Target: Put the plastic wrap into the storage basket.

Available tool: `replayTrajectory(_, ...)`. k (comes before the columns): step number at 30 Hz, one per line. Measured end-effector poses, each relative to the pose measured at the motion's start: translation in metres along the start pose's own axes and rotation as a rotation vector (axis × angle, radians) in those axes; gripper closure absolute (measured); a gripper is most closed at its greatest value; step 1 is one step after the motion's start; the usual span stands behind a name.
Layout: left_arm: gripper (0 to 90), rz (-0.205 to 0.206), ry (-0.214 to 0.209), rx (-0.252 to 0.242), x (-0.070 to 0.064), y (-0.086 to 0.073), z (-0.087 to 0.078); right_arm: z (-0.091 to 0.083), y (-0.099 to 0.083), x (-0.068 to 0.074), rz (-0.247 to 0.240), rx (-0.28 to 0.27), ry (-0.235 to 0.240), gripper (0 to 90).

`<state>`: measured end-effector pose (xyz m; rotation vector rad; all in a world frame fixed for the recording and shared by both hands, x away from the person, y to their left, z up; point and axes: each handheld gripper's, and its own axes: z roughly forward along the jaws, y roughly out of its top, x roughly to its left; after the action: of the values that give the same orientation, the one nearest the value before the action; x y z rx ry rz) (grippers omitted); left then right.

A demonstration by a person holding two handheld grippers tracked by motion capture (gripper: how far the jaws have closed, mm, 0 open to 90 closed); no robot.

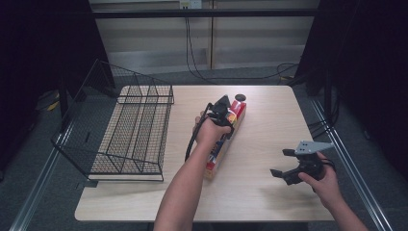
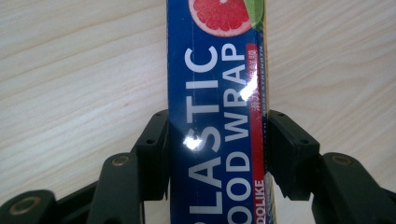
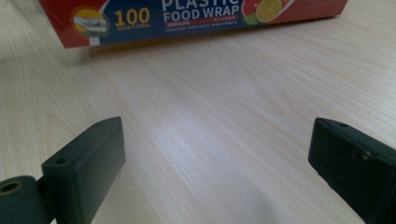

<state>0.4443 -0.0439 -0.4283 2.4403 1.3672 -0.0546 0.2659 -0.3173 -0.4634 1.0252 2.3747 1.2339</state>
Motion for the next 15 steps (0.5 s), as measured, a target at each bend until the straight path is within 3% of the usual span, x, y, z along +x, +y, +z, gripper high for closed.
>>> replayTrajectory(5,46.7,0.011,0.002,0.001,0.006,-0.002,-0.014,0.001,0.0,0.001,-0.005,0.01,0.007,4.0)
replayTrajectory(15,46.7,-0.009,0.003,-0.003,0.015,-0.007,-0.05,0.003,0.0,0.002,-0.011,0.008,0.006,3.7)
